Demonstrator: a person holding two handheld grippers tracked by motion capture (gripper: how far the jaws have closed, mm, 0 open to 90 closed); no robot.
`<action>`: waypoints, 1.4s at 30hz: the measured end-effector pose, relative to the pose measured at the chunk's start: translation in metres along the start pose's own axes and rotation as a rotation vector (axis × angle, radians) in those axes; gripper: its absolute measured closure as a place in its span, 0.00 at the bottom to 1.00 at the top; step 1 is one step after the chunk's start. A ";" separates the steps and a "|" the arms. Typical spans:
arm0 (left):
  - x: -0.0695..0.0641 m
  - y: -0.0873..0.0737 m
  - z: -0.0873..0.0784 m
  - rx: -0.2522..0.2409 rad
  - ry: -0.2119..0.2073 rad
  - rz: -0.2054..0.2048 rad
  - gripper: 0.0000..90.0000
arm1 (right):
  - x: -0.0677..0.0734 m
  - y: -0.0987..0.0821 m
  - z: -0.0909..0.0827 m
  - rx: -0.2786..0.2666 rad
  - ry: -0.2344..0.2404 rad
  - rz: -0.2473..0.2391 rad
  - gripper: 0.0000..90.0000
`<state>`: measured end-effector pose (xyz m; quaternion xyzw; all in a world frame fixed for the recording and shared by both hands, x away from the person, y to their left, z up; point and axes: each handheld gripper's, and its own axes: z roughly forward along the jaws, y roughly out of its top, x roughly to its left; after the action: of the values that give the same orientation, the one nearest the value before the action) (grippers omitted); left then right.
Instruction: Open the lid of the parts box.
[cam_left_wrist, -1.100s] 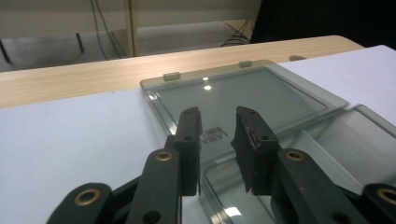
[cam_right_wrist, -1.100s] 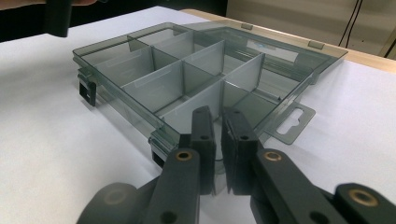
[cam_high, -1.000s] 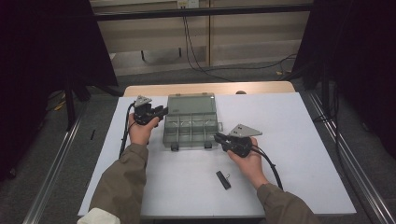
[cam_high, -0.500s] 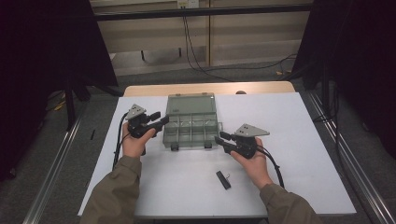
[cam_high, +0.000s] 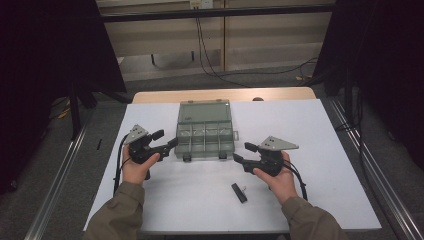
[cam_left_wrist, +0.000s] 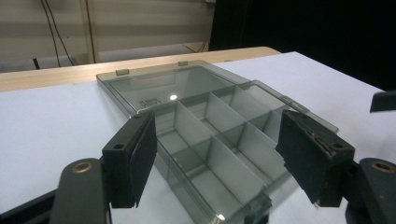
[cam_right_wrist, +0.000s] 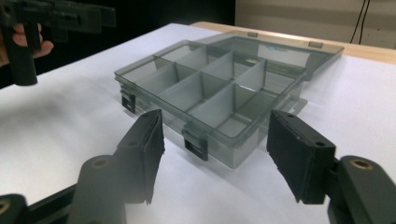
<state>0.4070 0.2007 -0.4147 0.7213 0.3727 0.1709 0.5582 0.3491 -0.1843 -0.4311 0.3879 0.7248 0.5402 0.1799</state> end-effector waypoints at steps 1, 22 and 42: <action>-0.001 -0.001 -0.003 0.006 -0.001 0.008 0.30 | 0.001 0.001 -0.001 -0.005 0.000 0.003 0.37; -0.017 -0.021 -0.043 -0.062 0.007 0.012 0.11 | 0.007 -0.002 -0.018 -0.018 -0.006 0.015 0.24; -0.027 -0.033 -0.060 -0.057 -0.035 0.042 0.05 | 0.011 -0.009 -0.029 0.006 -0.003 0.003 0.18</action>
<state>0.3380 0.2254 -0.4222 0.7155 0.3428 0.1807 0.5813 0.3189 -0.1953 -0.4272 0.3904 0.7256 0.5376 0.1792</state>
